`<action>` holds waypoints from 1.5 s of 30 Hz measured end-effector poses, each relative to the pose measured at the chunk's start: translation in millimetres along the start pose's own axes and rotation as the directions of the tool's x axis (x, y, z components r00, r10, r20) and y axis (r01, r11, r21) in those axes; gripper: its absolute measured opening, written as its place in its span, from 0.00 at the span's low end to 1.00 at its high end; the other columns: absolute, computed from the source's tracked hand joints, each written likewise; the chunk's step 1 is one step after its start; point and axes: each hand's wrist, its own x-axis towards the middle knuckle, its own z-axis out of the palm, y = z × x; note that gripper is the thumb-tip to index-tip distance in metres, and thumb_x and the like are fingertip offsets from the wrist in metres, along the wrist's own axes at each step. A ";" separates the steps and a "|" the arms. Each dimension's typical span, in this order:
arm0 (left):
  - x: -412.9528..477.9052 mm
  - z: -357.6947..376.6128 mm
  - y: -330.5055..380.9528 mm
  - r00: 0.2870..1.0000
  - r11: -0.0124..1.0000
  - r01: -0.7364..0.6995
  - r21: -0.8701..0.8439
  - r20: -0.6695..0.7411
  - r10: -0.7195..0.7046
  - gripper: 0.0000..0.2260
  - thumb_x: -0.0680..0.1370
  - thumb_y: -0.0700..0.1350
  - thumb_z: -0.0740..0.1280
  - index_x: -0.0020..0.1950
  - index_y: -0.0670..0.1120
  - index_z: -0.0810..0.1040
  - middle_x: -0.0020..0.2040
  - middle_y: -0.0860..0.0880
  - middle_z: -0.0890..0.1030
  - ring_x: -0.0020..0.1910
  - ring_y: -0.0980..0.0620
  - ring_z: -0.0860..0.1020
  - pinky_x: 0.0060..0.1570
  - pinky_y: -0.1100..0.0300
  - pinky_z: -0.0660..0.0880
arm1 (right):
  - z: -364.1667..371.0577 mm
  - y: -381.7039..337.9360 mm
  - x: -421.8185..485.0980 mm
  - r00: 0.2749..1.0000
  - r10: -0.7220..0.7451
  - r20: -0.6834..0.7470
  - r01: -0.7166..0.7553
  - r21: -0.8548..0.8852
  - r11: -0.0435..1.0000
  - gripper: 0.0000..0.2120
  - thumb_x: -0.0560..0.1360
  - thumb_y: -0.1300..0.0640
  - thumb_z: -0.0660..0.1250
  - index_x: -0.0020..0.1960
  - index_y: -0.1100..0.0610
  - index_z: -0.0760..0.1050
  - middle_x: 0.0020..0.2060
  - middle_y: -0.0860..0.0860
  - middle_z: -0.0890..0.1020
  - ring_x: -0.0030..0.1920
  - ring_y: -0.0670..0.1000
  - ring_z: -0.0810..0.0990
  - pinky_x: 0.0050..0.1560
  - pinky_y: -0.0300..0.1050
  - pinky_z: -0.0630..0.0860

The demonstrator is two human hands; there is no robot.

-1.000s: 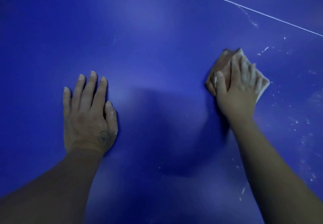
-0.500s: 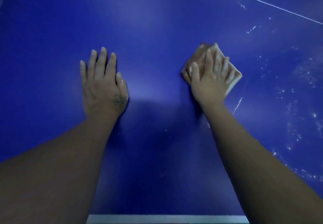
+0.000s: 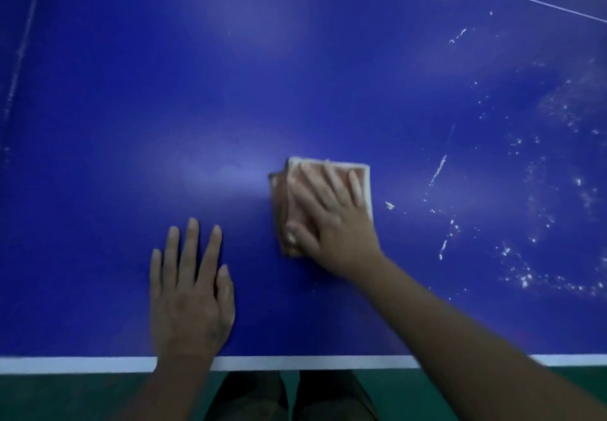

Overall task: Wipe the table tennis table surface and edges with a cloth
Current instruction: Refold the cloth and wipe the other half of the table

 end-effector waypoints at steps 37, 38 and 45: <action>-6.9 3.7 0.2 0.996 1.000 0.011 0.012 -0.093 -0.010 0.25 0.88 0.51 0.56 0.86 0.49 0.66 0.88 0.45 0.61 0.88 0.41 0.55 0.87 0.40 0.51 | 32.8 -62.4 -181.1 0.998 0.057 0.022 -0.056 -0.023 0.998 0.35 0.85 0.33 0.56 0.87 0.46 0.58 0.88 0.48 0.53 0.87 0.59 0.49 0.81 0.76 0.50; -7.8 3.1 1.4 0.996 1.000 0.015 0.010 -0.092 -0.014 0.25 0.88 0.51 0.56 0.86 0.50 0.66 0.88 0.45 0.61 0.88 0.41 0.55 0.87 0.40 0.50 | 29.1 -53.2 -200.1 0.998 0.052 0.029 -0.051 -0.028 0.998 0.34 0.85 0.33 0.57 0.87 0.46 0.59 0.87 0.48 0.54 0.87 0.59 0.50 0.81 0.76 0.50; -9.2 -0.5 4.7 0.997 1.000 0.023 0.000 -0.079 -0.023 0.25 0.88 0.51 0.57 0.86 0.50 0.65 0.88 0.46 0.60 0.89 0.42 0.54 0.87 0.40 0.50 | 4.6 -14.4 -191.7 0.863 0.505 -0.007 -0.504 0.036 0.863 0.34 0.84 0.35 0.56 0.87 0.45 0.56 0.88 0.45 0.52 0.88 0.53 0.44 0.82 0.72 0.41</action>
